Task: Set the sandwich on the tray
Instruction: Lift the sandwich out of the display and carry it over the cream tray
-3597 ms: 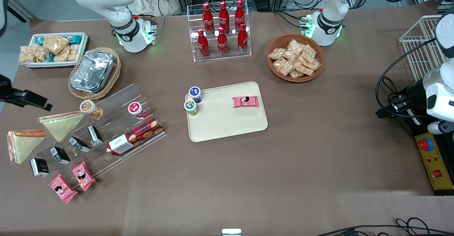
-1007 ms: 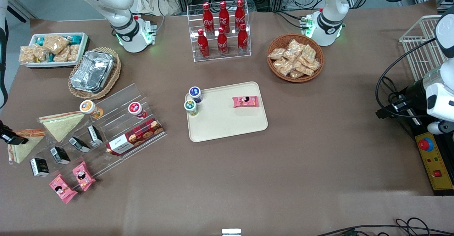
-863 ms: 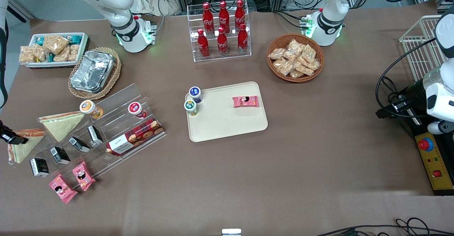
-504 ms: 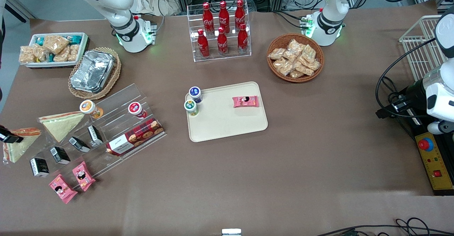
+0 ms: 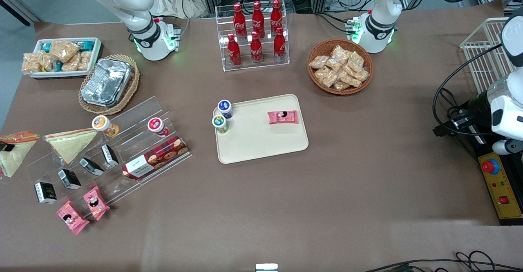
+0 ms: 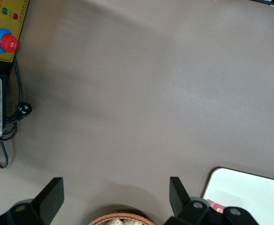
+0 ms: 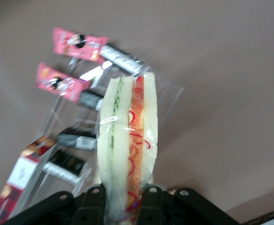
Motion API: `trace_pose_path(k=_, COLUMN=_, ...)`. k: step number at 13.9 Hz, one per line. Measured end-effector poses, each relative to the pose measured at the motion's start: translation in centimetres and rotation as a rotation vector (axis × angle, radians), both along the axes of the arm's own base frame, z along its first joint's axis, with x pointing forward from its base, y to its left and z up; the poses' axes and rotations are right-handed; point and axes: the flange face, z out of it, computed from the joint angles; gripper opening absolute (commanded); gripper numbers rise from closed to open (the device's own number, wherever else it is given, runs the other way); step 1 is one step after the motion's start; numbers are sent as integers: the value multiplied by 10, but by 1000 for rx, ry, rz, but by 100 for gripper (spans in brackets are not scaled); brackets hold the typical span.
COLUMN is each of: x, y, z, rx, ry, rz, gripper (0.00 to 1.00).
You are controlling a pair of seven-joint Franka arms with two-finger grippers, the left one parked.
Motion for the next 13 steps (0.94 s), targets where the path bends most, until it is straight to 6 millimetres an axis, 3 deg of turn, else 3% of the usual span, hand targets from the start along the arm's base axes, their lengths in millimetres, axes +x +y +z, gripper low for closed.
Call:
trace_pose_path(k=5, x=12, y=156, z=48, rx=-2, ry=53, rz=-157, gripper=0)
trace_pose_path(k=8, x=8, y=226, z=68, rx=-14, ry=52, rz=-315, gripper=0)
trace_pose_path(k=10, x=7, y=268, z=69, rx=-23, ry=65, rz=-402, gripper=0)
trace_pose_path(k=13, x=4, y=349, z=60, rx=-37, ry=70, rz=-508, gripper=0)
